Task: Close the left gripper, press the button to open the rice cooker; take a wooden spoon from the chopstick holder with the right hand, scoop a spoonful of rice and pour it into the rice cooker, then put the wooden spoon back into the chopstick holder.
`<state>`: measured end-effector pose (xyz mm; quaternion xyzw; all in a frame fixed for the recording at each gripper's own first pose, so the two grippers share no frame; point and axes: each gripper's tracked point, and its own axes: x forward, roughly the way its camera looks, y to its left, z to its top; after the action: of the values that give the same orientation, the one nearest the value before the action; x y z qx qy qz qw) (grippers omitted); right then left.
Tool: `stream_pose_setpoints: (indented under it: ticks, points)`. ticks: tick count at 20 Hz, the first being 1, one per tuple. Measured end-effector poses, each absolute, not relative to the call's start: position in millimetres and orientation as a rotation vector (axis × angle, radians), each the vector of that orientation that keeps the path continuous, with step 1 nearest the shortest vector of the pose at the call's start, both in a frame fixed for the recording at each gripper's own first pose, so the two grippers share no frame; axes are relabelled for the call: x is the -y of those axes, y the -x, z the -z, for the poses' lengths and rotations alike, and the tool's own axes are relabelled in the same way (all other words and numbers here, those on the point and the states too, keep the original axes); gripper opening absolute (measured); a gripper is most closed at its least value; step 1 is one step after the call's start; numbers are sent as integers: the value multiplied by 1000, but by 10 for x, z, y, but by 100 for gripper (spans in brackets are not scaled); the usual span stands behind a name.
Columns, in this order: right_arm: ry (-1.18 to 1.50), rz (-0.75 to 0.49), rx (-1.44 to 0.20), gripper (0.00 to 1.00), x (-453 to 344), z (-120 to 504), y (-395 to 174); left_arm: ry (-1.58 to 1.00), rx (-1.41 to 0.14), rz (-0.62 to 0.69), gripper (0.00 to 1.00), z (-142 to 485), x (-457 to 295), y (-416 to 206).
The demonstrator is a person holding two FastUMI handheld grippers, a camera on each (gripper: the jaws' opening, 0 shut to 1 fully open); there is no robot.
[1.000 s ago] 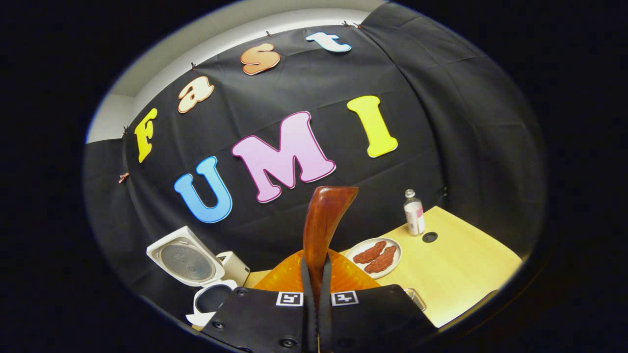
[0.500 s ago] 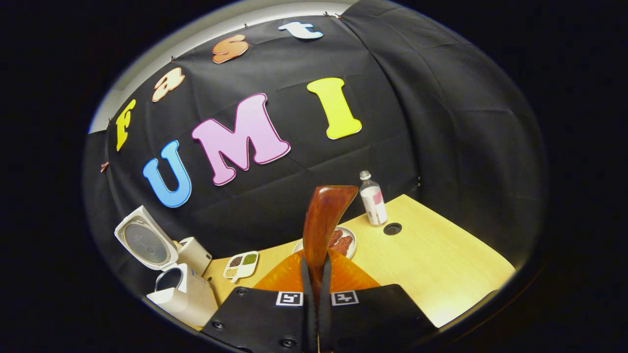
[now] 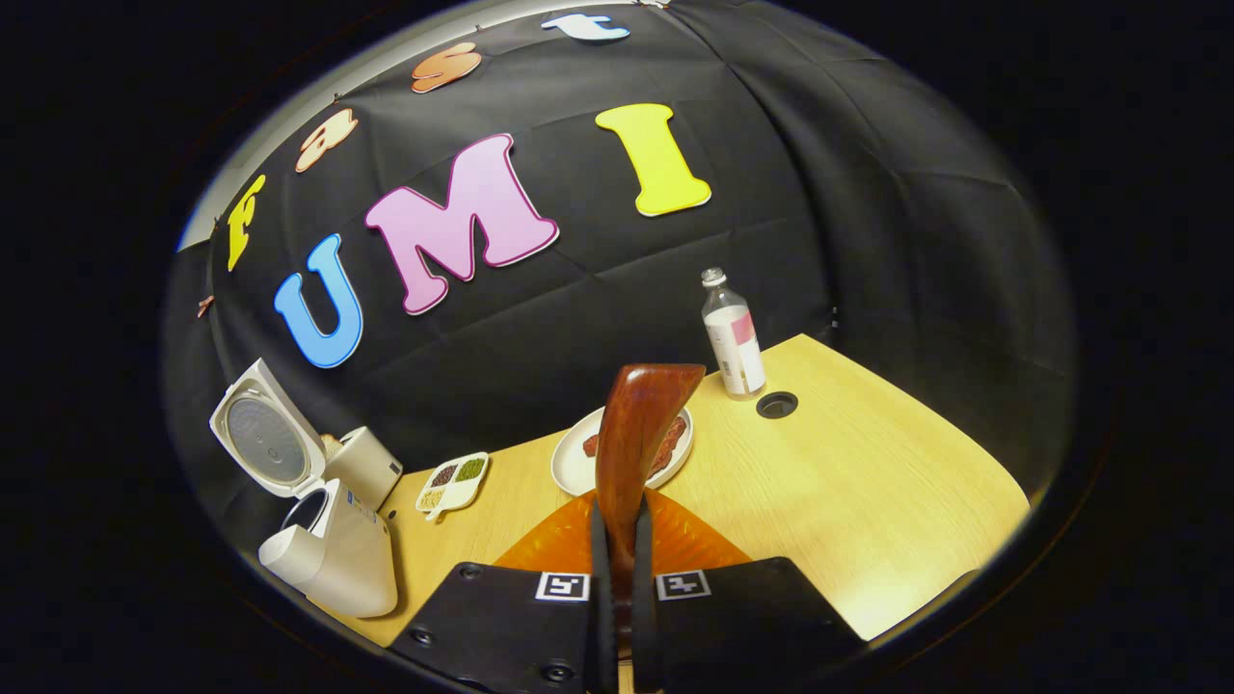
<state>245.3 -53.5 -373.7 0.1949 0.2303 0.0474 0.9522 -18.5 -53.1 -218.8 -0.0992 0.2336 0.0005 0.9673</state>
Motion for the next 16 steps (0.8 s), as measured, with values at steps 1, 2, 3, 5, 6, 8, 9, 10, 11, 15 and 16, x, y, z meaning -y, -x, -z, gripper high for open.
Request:
stream_pose_setpoints:
  ticks: [1, 2, 3, 5, 6, 8, 9, 10, 11, 15, 16]
  points:
    - [-397, -104, -472, 13, 536, 3754, -2454, 204, -478, -9, 95, 2204, 539, 188]
    - [-403, -102, -483, 13, 543, 3773, -2459, 208, -481, -17, 95, 2212, 529, 198]
    - [-413, -103, -501, 16, 543, 3814, -2455, 215, -487, -22, 95, 2216, 516, 197]
    - [-434, -94, -516, 23, 564, 3824, -2443, 227, -493, -37, 95, 2217, 478, 180]
    - [-434, -82, -513, 26, 606, 3821, -2449, 228, -490, -44, 95, 2199, 459, 174]
    - [-454, -84, -502, 48, 635, 3722, -2451, 218, -478, -54, 95, 2142, 415, 166]
    - [-456, -84, -506, 73, 659, 3692, -2410, 210, -471, -60, 95, 2101, 386, 150]
    - [-446, -74, -511, 75, 697, 3667, -2372, 204, -461, -62, 95, 2073, 355, 128]
    - [-430, -55, -515, 97, 746, 3672, -2372, 199, -448, -63, 95, 2020, 329, 103]
    - [-372, -2, -507, 98, 904, 3377, -2104, 194, -380, -73, 95, 1733, 182, -65]
    - [-359, -7, -495, 98, 906, 3246, -2019, 197, -358, -78, 95, 1650, 140, -115]
